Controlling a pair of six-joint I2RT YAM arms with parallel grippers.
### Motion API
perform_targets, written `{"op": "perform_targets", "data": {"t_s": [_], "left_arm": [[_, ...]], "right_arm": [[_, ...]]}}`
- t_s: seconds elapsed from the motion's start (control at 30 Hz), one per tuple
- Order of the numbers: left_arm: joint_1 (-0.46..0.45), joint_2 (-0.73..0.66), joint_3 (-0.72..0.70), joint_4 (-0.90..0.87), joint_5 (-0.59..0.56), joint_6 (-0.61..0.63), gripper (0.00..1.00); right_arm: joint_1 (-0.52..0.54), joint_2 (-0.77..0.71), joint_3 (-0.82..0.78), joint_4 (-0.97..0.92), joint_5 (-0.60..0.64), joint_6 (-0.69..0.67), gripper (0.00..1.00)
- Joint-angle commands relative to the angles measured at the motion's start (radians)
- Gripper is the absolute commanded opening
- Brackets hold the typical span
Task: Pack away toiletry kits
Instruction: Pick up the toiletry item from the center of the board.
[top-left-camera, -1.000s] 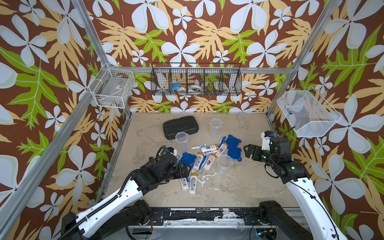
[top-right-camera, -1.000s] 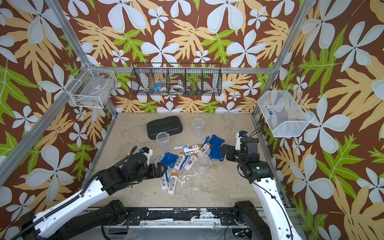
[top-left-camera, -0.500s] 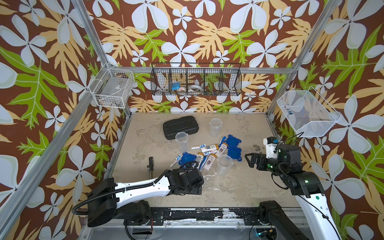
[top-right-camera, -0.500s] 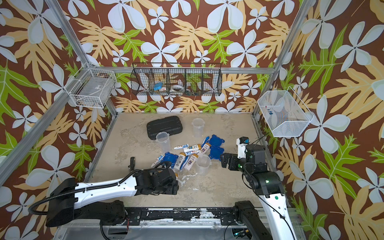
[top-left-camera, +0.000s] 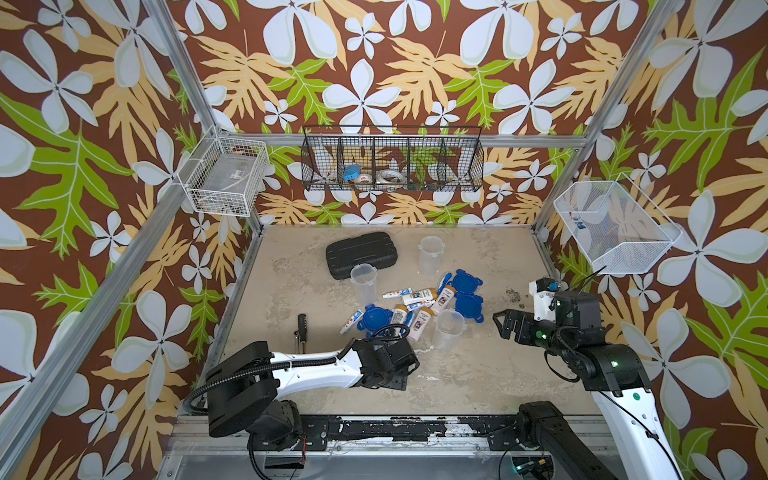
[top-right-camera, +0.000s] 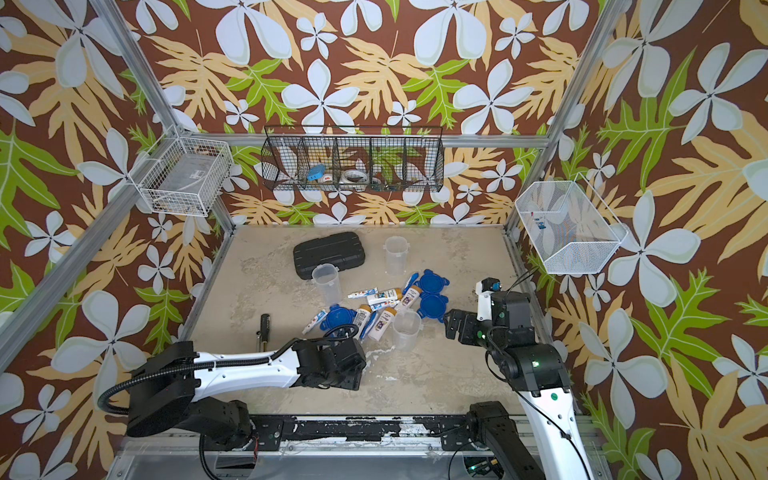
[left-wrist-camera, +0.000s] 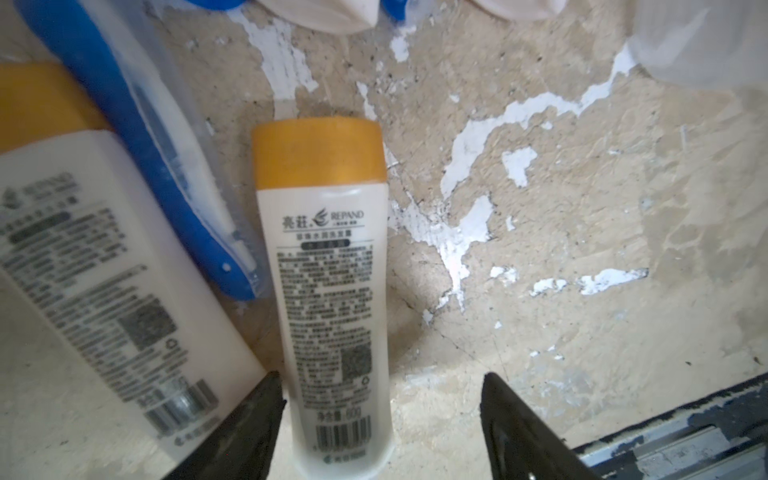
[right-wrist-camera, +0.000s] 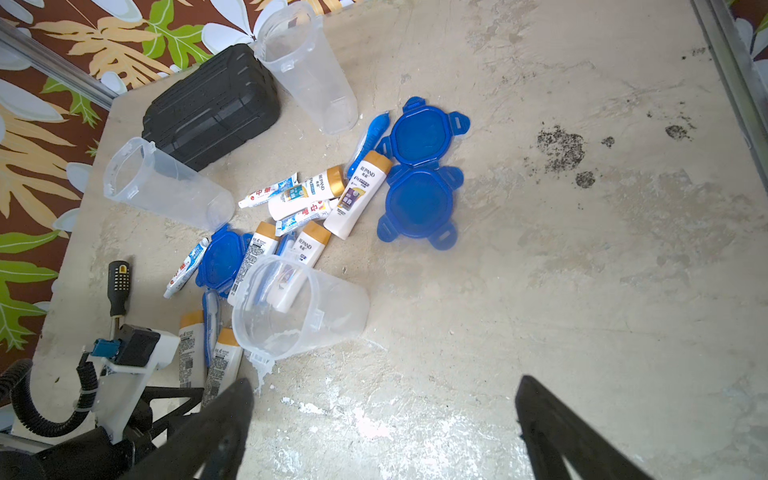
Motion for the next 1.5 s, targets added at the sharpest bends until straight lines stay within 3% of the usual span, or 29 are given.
{"op": "perform_targets", "data": {"t_s": [0.0,0.43,0.6,0.77,1.03,1.33,1.47], "left_arm": [[0.000,0.002,-0.012,-0.022,-0.023,0.008,0.75],[0.000,0.062,-0.037,-0.009,-0.022,0.021,0.64],[-0.001,0.052,-0.058,-0.002,-0.012,0.018,0.53],[0.000,0.033,-0.072,0.004,-0.010,0.017,0.35],[-0.001,-0.006,-0.082,0.012,-0.015,0.030,0.18],[-0.001,-0.274,-0.078,0.115,-0.064,0.172,0.09],[-0.003,-0.385,-0.078,0.173,-0.057,0.268,0.09]], "right_arm": [[0.000,0.000,-0.008,0.003,0.003,0.009,0.98],[0.000,0.014,0.012,-0.012,-0.017,-0.019,0.95],[0.000,0.030,0.045,-0.045,-0.059,-0.052,0.95],[0.001,0.052,0.076,-0.075,-0.119,-0.077,0.95],[0.001,0.071,0.104,-0.107,-0.218,-0.106,0.96],[0.000,0.068,0.115,-0.087,-0.513,-0.161,0.96],[0.020,0.080,0.077,0.002,-0.693,-0.093,0.95]]}}
